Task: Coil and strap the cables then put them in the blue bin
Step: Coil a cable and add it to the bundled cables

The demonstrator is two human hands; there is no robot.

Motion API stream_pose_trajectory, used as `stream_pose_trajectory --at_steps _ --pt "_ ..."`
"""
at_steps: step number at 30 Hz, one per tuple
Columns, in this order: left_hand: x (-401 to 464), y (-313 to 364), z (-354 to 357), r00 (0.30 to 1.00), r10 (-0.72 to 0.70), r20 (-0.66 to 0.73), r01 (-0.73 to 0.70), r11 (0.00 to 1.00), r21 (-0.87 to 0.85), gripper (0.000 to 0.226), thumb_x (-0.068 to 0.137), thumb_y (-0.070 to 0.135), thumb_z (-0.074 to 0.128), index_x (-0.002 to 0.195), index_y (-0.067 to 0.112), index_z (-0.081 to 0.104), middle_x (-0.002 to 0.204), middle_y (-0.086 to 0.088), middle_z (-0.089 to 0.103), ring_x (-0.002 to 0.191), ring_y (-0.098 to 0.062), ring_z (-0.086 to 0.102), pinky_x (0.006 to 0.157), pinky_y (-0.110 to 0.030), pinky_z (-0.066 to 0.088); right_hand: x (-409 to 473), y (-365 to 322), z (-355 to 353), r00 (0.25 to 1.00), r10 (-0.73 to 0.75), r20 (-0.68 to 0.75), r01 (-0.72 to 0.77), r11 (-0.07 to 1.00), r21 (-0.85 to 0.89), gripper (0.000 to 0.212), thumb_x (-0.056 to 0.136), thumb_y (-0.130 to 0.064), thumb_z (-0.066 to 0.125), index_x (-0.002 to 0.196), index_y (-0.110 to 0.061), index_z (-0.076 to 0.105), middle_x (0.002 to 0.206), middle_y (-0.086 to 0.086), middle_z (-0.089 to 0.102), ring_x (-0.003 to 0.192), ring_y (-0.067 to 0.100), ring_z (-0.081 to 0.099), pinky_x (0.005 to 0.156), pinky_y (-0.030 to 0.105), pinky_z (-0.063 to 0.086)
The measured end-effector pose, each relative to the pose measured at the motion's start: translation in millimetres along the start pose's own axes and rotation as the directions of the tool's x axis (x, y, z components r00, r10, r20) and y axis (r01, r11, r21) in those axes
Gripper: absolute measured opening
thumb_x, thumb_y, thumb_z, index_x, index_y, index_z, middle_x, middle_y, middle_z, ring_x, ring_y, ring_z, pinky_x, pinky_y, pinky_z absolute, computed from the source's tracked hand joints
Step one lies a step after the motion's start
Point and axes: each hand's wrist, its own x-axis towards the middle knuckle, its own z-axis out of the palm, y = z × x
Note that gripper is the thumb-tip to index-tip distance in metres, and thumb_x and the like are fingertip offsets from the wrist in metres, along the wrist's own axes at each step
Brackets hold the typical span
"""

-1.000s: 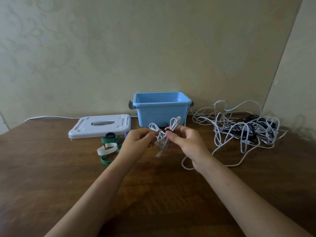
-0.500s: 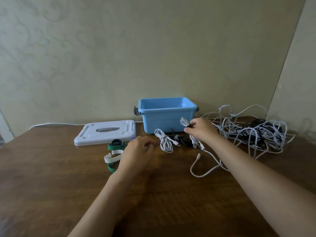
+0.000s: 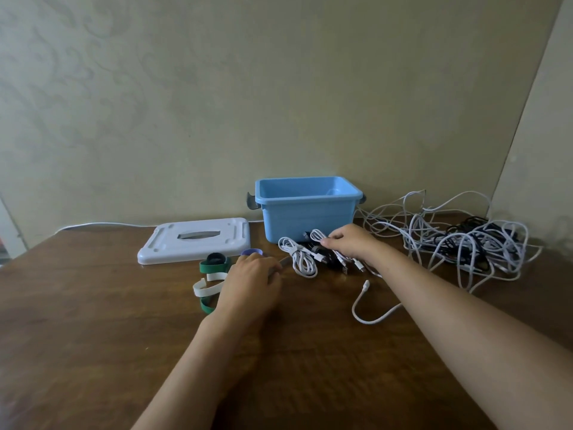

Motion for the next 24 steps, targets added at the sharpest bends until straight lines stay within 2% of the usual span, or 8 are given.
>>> stream_pose_trajectory --at_steps 2,6,10,12,15,18,21,24 --pt "0.6 0.0 0.6 1.000 0.004 -0.003 -0.004 1.000 -0.013 0.030 0.098 0.017 0.051 0.120 0.023 0.071 0.123 0.003 0.061 0.108 -0.013 0.054 0.090 -0.025 0.045 -3.4 1.8 -0.1 0.999 -0.029 -0.035 0.027 0.998 -0.050 0.029 0.099 -0.046 0.060 0.110 -0.022 0.073 0.105 -0.002 0.070 0.092 0.015 0.063 0.071 0.031 0.045" --pt "2.5 0.5 1.1 1.000 0.000 0.003 0.000 0.998 -0.066 0.028 0.097 0.016 0.053 0.116 0.023 0.073 0.111 0.006 0.062 0.094 -0.007 0.048 0.081 -0.021 0.044 -12.0 6.1 -12.9 0.993 -0.102 -0.061 0.096 0.990 -0.099 0.022 0.101 -0.041 0.056 0.114 -0.028 0.069 0.114 -0.007 0.068 0.097 0.012 0.060 0.082 0.033 0.047" --pt "3.1 4.2 1.6 1.000 0.023 0.000 -0.023 0.995 -0.096 0.027 0.097 0.017 0.054 0.115 0.024 0.073 0.114 0.006 0.069 0.090 -0.005 0.051 0.077 -0.018 0.040 -49.7 12.5 -30.1 0.974 -0.211 -0.076 0.193 0.961 -0.197 0.015 0.100 -0.039 0.058 0.105 -0.030 0.068 0.105 -0.011 0.069 0.091 0.007 0.063 0.084 0.035 0.054" --pt "1.5 9.0 1.3 0.999 0.041 0.020 -0.039 0.995 -0.089 0.025 0.098 0.019 0.055 0.115 0.024 0.072 0.113 0.007 0.069 0.093 -0.004 0.048 0.077 -0.018 0.038 -77.5 17.9 -35.9 0.968 -0.251 -0.002 0.244 0.941 -0.233 0.019 0.096 -0.050 0.060 0.098 -0.033 0.067 0.101 -0.014 0.068 0.091 0.005 0.063 0.082 0.034 0.054" --pt "-1.0 16.6 3.8 0.998 0.055 0.041 -0.050 0.994 -0.096 0.020 0.098 0.025 0.059 0.113 0.022 0.072 0.105 0.007 0.065 0.099 -0.008 0.052 0.076 -0.018 0.035 -117.2 28.5 -42.3 0.947 -0.213 0.239 0.273 0.928 -0.255 0.034 0.083 -0.070 0.064 0.102 -0.042 0.066 0.111 -0.021 0.063 0.102 0.001 0.059 0.089 0.034 0.052" --pt "-4.0 26.9 6.9 0.998 0.032 0.055 -0.024 0.989 -0.148 0.018 0.097 0.025 0.061 0.113 0.020 0.070 0.089 0.015 0.051 0.088 -0.005 0.046 0.076 -0.019 0.030 -141.5 43.1 -43.0 0.921 -0.194 0.339 0.315 0.881 -0.352 0.033 0.083 -0.058 0.073 0.111 -0.043 0.065 0.115 -0.026 0.056 0.110 -0.002 0.052 0.095 0.032 0.048" --pt "-7.0 36.5 6.6 0.987 0.068 0.146 -0.048 0.990 -0.132 0.013 0.096 0.030 0.062 0.109 0.033 0.065 0.097 0.015 0.054 0.093 -0.008 0.055 0.075 -0.018 0.038 -151.6 56.1 -44.8 0.935 -0.289 0.207 0.351 0.840 -0.414 0.003 0.095 -0.040 0.066 0.098 -0.041 0.068 0.095 -0.022 0.061 0.093 -0.003 0.057 0.086 0.028 0.048" --pt "-6.6 37.8 8.0 0.984 0.146 0.106 -0.128 0.979 -0.161 0.045 0.092 0.039 0.066 0.134 0.049 0.052 0.119 0.022 0.059 0.101 0.001 0.057 0.078 -0.007 0.037 -156.7 55.3 -58.1 0.926 -0.376 -0.013 0.365 0.907 -0.210 0.011 0.097 -0.043 0.060 0.091 -0.041 0.069 0.082 -0.017 0.069 0.074 0.005 0.063 0.071 0.025 0.050"
